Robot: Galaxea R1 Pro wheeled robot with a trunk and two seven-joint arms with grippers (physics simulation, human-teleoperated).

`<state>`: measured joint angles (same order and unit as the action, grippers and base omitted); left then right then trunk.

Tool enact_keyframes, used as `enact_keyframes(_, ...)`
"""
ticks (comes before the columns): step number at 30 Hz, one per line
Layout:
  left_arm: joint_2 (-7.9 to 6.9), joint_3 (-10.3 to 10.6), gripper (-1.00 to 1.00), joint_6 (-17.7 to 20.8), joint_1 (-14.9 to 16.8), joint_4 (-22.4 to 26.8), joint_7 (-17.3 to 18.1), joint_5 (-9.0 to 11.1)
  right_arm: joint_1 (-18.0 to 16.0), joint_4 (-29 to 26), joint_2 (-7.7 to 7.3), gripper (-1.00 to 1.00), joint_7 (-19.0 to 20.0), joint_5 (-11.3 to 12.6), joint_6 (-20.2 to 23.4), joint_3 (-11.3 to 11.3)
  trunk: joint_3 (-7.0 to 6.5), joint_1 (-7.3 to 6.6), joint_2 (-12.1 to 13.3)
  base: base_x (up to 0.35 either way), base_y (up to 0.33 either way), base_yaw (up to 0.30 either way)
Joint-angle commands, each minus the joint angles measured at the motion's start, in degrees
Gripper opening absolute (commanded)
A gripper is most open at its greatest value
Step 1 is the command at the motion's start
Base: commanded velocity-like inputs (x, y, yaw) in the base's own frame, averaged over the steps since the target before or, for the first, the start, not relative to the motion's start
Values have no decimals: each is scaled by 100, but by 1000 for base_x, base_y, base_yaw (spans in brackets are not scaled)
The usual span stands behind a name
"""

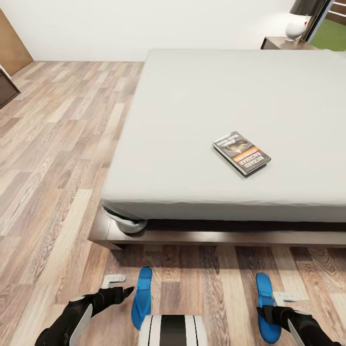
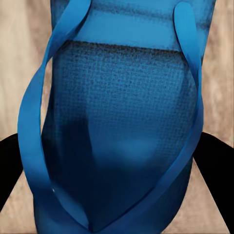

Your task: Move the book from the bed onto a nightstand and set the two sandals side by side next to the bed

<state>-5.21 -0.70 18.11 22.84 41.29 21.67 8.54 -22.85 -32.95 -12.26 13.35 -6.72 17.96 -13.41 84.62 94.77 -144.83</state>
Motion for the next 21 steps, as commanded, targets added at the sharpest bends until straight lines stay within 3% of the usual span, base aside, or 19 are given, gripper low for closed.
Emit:
enact_keyframes(1,1,-8,100,52,2,2,13,60,0,-16,5,-100,53,-59,32,-39,3,-1,-1,0,323,0)
enact_keyframes(16,14,4,100,44,2,2,-10,51,0,-15,29,-100,38,-99,39,-26,3,-1,-1,0,244,0)
enact_keyframes(21,19,7,100,41,2,2,-13,51,-8,-20,680,-100,-162,-106,71,-23,3,-1,-1,0,14,0)
